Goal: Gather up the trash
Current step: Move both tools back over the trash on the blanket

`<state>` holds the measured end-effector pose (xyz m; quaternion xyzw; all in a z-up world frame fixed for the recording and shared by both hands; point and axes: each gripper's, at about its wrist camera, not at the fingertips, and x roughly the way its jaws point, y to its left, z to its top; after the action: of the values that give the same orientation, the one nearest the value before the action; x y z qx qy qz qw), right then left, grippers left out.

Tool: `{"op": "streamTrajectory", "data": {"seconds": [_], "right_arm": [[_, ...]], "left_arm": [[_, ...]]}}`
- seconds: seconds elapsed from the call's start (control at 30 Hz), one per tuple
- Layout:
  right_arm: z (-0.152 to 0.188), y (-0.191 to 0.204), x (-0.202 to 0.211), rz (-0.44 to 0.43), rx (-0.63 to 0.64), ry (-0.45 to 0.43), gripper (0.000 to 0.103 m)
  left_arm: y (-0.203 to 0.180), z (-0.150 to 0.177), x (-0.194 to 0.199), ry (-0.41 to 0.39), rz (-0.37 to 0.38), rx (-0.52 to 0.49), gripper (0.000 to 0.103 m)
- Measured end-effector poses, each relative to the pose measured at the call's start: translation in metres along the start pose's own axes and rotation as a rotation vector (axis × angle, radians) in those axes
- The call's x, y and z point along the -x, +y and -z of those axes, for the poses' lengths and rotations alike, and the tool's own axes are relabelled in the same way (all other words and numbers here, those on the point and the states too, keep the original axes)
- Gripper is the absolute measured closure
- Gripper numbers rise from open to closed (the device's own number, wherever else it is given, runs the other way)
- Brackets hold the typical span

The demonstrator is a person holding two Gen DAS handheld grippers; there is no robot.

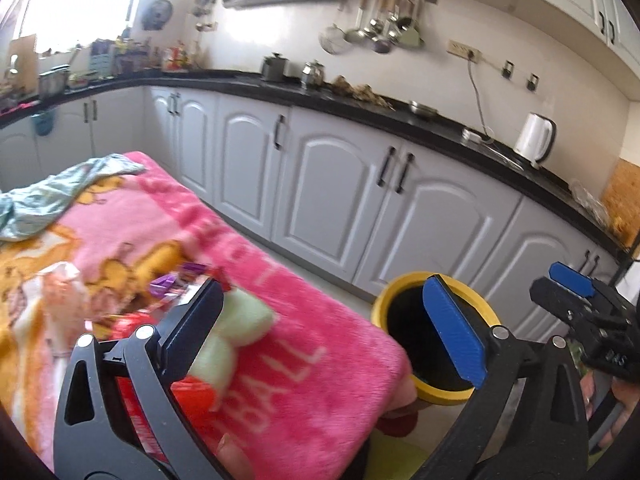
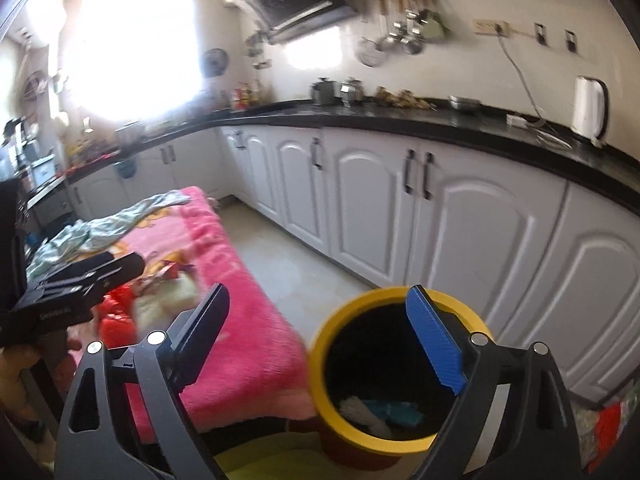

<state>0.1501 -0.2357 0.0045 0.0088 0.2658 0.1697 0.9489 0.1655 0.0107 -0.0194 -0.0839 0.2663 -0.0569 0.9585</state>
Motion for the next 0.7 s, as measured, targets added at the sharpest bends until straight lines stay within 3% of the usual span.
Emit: {"op": "streamTrajectory", "data": {"seconds": [0.4,0.7], "right_arm": [[-0.009,0.079,-0.017,-0.158,0.106,0.031,0.015],[-0.005,0.137,-0.033,-0.255,0.181,0.064,0.014]], "left_arm": [[0.069,-0.003,0.040,-0.070,-0.135,0.098,0.011],[0.112,0.004,0.055,-0.078,-0.226,0.153,0.011]]}}
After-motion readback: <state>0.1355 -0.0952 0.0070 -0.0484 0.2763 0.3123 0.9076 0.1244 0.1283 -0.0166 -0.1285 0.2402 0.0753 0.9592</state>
